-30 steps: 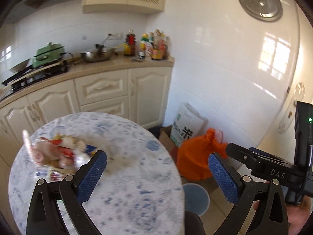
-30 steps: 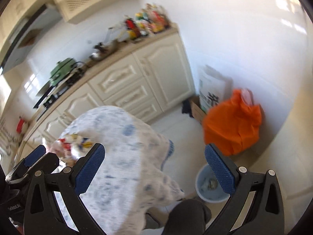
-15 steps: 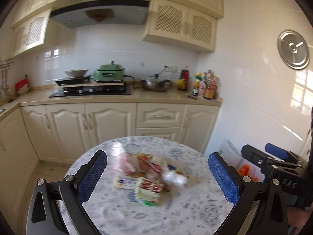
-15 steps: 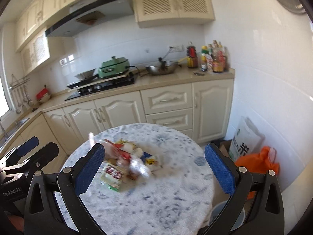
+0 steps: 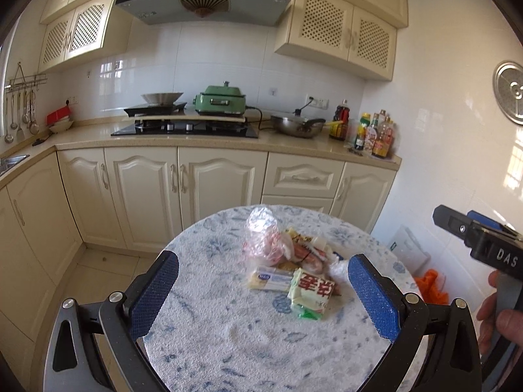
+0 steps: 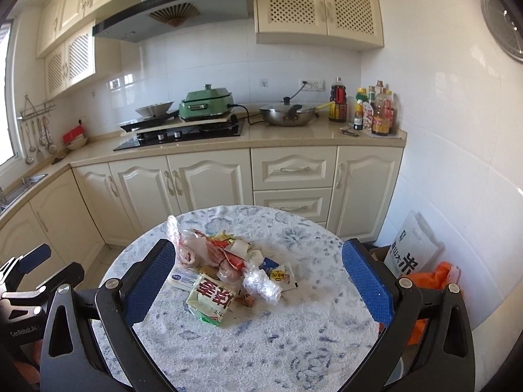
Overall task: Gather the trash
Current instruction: 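Move both tools back over the table, then grasp the green-and-red printed package with left gripper while right grasps clear wrap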
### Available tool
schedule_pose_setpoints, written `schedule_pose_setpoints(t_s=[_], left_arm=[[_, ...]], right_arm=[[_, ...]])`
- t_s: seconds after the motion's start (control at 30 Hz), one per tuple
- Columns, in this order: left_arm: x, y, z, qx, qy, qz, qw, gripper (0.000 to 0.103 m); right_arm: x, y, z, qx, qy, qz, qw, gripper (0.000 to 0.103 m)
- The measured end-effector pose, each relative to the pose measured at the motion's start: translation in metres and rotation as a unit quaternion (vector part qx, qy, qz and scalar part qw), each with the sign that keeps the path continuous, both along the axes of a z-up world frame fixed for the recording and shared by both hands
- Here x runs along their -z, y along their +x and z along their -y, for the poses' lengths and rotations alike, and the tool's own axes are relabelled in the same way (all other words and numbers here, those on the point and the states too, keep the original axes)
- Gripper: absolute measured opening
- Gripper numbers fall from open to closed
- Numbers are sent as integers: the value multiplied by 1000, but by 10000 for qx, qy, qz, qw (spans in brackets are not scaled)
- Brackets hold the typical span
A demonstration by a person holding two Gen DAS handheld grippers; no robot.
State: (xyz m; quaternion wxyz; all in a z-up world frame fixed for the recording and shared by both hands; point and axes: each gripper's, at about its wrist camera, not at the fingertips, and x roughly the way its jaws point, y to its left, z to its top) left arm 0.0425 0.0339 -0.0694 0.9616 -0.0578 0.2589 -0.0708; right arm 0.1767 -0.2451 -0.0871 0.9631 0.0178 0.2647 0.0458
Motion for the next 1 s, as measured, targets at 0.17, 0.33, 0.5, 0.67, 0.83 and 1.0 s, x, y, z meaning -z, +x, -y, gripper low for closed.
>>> schedule_pose_setpoints(t_s=[0.17, 0.33, 0.5, 0.67, 0.83, 1.0], left_arm=[[20, 26, 8, 73, 206, -292, 9993, 102], [47, 61, 40, 239, 387, -655, 9968, 102], [78, 98, 70, 313, 515, -812, 9949, 102], [108, 135, 96, 297, 705, -1089, 9911, 102], [139, 169, 118, 283, 882, -1315, 9870, 102], [165, 206, 127, 295, 830, -1643, 9825, 93]], right_arm=[[20, 16, 5, 67, 45, -315, 9995, 103], [41, 30, 12, 63, 70, -597, 9982, 103], [67, 45, 25, 23, 77, -910, 9958, 103], [102, 60, 41, -49, 63, -1300, 9915, 103], [129, 73, 58, -107, 239, -1604, 9867, 103], [144, 87, 62, -301, 393, -1730, 9837, 103]])
